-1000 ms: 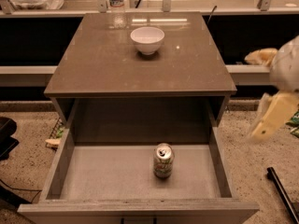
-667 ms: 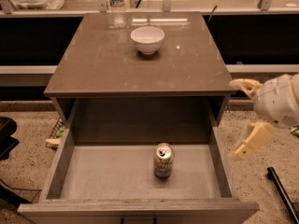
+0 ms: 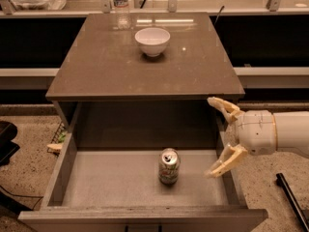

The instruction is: Pick 7up can from top drawer and place on counter

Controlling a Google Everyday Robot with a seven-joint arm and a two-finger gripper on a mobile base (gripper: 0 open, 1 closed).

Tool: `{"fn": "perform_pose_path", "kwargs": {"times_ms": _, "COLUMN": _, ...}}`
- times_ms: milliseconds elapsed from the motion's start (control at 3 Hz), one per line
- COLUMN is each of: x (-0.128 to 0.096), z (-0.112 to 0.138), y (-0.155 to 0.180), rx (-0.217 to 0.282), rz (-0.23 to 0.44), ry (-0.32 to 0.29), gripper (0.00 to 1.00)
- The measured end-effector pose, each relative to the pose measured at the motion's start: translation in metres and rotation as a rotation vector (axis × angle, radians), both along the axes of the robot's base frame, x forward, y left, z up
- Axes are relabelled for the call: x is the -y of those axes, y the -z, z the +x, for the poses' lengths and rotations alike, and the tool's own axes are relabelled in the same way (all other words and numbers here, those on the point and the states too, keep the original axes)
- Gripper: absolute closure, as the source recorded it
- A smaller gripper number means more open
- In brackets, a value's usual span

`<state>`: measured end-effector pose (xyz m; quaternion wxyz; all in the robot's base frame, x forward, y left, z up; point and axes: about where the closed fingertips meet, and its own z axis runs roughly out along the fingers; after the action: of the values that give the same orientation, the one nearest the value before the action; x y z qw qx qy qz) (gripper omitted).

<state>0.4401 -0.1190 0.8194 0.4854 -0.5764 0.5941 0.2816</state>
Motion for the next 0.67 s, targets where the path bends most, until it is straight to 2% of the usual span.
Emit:
{"fn": "perform_pose_path", "kwargs": {"times_ms": 333, "x": 0.000, "z": 0.000, "y": 0.000, "rx": -0.001, "rz": -0.001, "ry": 0.000, "gripper": 0.00}}
{"fn": "perform_pose_path", "kwargs": {"times_ms": 667, "x": -0.013, "z": 0.002, "y": 0.050, "rx": -0.080, "rz": 0.041, "ry": -0.032, "gripper": 0.00}}
